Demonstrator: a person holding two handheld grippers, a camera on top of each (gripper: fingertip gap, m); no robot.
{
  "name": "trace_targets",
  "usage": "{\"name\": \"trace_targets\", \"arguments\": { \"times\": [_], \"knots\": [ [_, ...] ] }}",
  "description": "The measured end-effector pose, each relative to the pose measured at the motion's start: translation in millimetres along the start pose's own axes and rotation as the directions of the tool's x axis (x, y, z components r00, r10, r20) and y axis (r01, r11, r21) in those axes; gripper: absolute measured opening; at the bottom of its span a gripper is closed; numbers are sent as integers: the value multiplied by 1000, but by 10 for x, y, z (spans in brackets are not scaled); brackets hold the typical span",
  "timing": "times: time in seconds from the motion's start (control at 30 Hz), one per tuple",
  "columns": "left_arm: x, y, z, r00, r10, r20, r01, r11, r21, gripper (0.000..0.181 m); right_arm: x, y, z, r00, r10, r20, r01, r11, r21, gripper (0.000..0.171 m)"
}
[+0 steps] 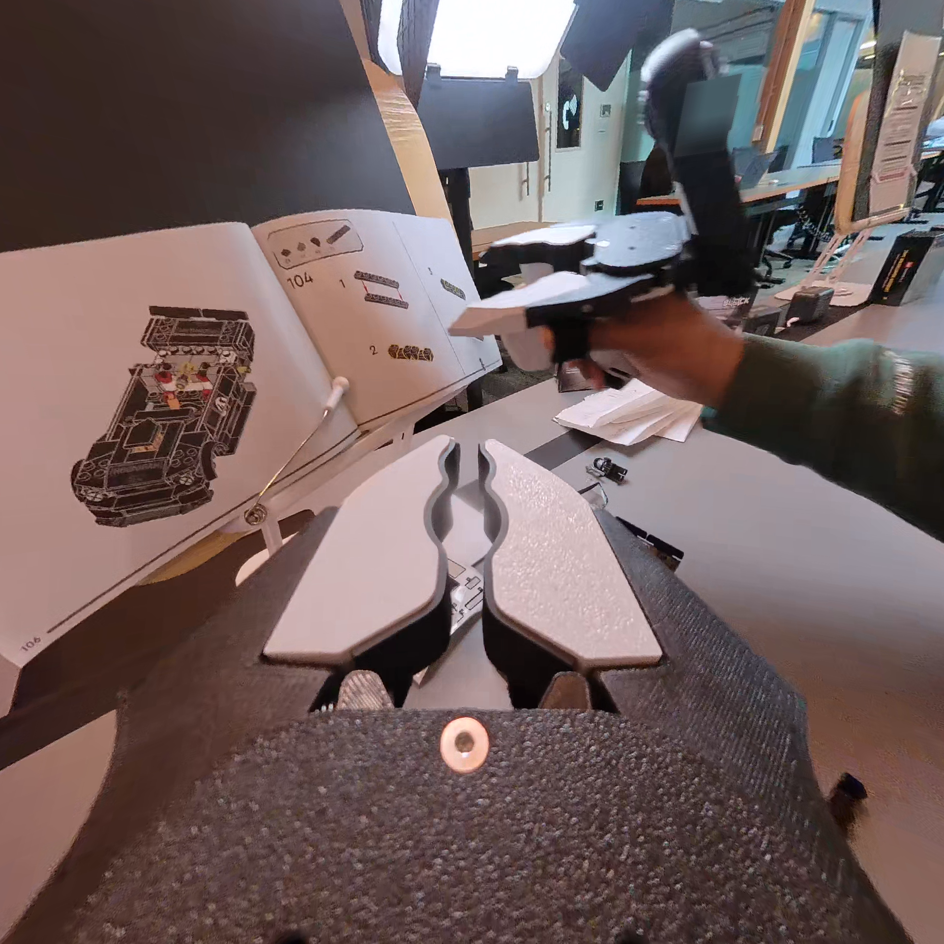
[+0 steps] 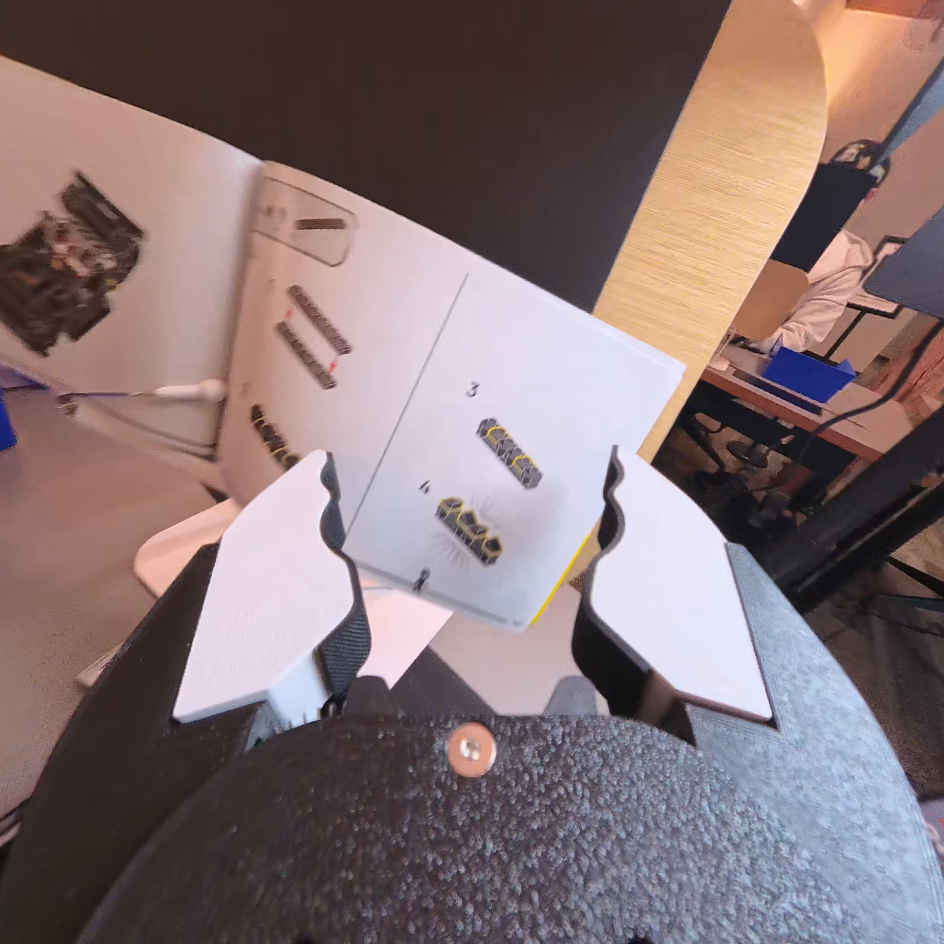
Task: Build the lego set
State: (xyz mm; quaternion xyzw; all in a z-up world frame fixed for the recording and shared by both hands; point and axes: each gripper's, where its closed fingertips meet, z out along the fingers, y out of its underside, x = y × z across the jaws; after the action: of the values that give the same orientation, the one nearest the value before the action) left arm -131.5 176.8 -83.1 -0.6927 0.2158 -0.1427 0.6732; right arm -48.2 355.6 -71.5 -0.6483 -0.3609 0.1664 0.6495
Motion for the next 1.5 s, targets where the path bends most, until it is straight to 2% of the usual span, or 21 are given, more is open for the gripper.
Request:
{"name": "trace_targets", "arguments": {
  "times": [0.07, 0.2, 0.23, 0.3, 0.33, 0.4, 0.43, 0.47, 0.57, 0.63, 0.7, 0.77, 0.97, 1.07, 1.1, 1.2, 1.23, 1.33, 1.5],
  "knots": [
    [7, 93, -9, 1000, -4, -2, 4, 1000, -14, 7, 48, 28, 158, 1000, 19, -3, -19, 1000, -5, 99],
    [28, 283, -29, 999, -35, -20, 34, 999, -38, 6, 75, 85, 254, 999, 41, -28, -40, 999, 23, 83],
    [31, 308, -24, 999, -36, -25, 35, 998, -45, 6, 88, 84, 251, 998, 45, -35, -44, 998, 35, 75],
    [35, 320, -7, 999, -29, -32, 28, 998, -51, 6, 105, 86, 229, 998, 50, -39, -49, 998, 46, 40],
    [41, 309, 1, 999, -27, -35, 25, 999, -48, 6, 97, 97, 227, 998, 45, -35, -44, 998, 45, 30],
    [73, 290, 21, 999, -23, -48, 21, 999, -46, 6, 69, 131, 233, 999, 23, -28, -22, 999, 31, 21],
    [91, 287, 32, 998, -18, -53, 16, 999, -49, 6, 63, 130, 225, 1000, 15, -27, -14, 999, 32, 22],
    [106, 286, 39, 998, -14, -56, 11, 999, -50, 6, 90, 98, 201, 999, 11, -42, -9, 999, 50, 31],
    [135, 310, 46, 998, -13, -63, 10, 998, -57, 6, 283, -102, 126, 994, 43, -97, -29, 990, 137, 70],
    [144, 344, 50, 998, -21, -65, 17, 998, -61, 6, 307, -98, 206, 995, 82, -51, -77, 992, 96, 77],
    [173, 386, 58, 997, -31, -76, 26, 997, -71, 6, 328, -36, 297, 997, 31, -65, -28, 999, 46, 69],
    [198, 411, 55, 996, -27, -83, 21, 997, -75, 6, 347, 27, 332, 995, -10, -97, 10, 1000, 1, 53],
    [189, 462, 34, 996, -32, -86, 25, 996, -83, 6, 258, 68, 300, 998, -15, -66, 16, 1000, 18, 0],
    [172, 472, 27, 996, -27, -82, 20, 996, -84, 5, 273, 22, 243, 995, -46, -88, 50, 998, 46, 2],
    [168, 471, 28, 996, -28, -82, 21, 996, -84, 6, 299, -24, 213, 993, -52, -106, 60, 996, 71, 15],
    [166, 474, 35, 996, -27, -82, 20, 996, -84, 6, 325, -116, 220, 996, -11, -84, 20, 994, 110, 72],
    [173, 477, 40, 996, -27, -84, 20, 996, -85, 6, 310, -93, 264, 998, 10, -56, -5, 996, 90, 80],
    [196, 493, 45, 996, -24, -90, 16, 996, -90, 6, 248, -14, 368, 1000, -15, -18, 16, 999, 43, 70],
    [193, 508, 39, 995, -26, -92, 17, 996, -89, 5, 329, 15, 374, 998, -19, -63, 20, 1000, 17, 30]
  ]
}}
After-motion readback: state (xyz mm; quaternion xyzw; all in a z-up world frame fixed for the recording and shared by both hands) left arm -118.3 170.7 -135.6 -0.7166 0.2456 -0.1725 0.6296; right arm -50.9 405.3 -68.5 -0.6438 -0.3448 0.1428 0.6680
